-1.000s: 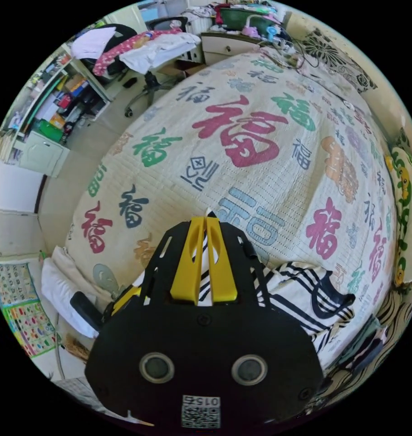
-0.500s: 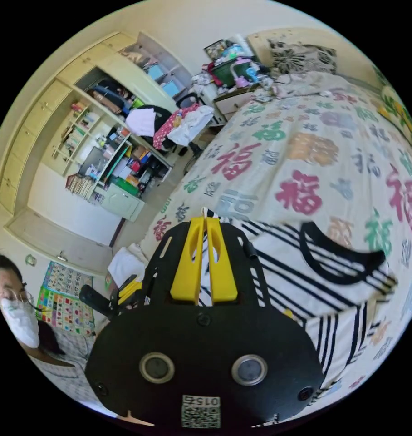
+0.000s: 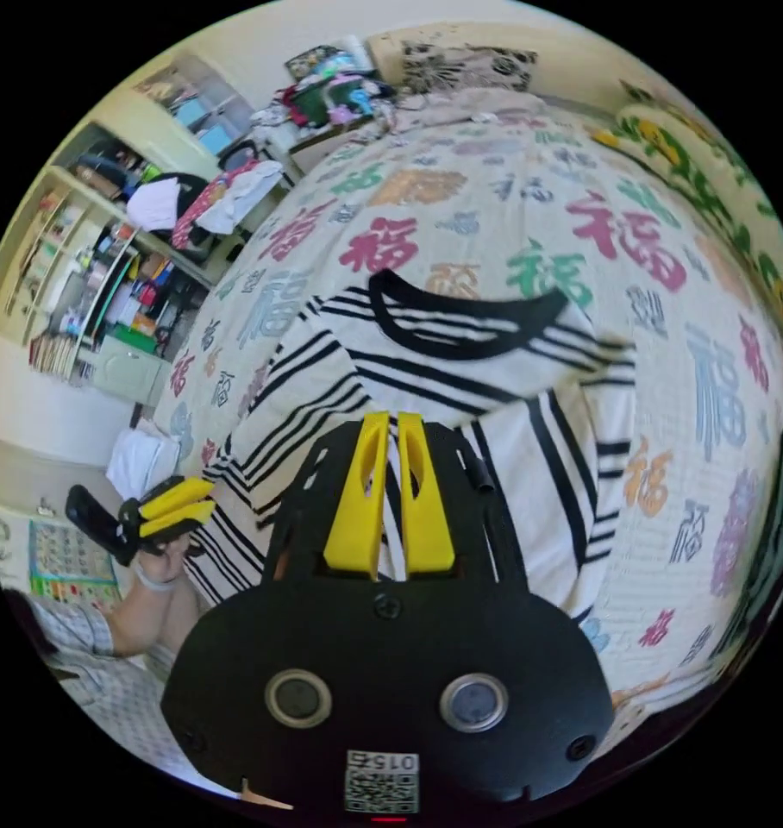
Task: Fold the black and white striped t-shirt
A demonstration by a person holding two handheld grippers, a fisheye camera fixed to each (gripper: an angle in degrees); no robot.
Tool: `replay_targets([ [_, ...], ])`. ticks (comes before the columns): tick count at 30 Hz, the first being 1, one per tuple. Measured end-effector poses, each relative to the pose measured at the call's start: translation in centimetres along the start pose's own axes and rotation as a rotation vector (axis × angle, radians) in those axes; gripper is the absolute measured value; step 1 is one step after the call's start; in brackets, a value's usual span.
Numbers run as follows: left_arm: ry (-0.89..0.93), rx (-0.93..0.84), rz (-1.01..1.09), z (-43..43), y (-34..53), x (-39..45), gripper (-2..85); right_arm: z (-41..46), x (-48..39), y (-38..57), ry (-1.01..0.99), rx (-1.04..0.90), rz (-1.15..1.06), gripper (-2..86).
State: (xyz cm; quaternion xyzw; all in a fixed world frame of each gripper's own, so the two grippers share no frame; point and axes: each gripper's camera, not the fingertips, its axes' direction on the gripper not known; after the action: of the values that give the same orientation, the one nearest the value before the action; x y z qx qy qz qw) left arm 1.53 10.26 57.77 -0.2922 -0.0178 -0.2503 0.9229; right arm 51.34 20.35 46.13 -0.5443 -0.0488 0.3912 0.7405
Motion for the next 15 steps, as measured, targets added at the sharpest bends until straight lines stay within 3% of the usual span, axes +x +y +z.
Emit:
replay_targets([
  [3, 0.050, -0.074, -0.040, 1.4, -2.4, -1.1, 5.9, 1.5, -1.9, -1.3, -0.021, -0.081, -0.130, -0.4],
  [7, 0.110, -0.301, -0.056, 5.0, -3.9, 0.2, 5.2, 5.2, -0.8, -0.9, -0.057, -0.163, -0.028, -0.9],
  [8, 0.067, -0.352, -0.020, 5.6, -4.0, 1.2, 4.8, 6.2, -0.2, -0.4, 0.030, -0.199, -0.017, -1.0],
  [15, -0.042, -0.399, -0.005, 3.5, -5.7, 2.9, 1.6, 5.1, 2.5, 3.8, 0.156, -0.221, -0.006, -1.0],
])
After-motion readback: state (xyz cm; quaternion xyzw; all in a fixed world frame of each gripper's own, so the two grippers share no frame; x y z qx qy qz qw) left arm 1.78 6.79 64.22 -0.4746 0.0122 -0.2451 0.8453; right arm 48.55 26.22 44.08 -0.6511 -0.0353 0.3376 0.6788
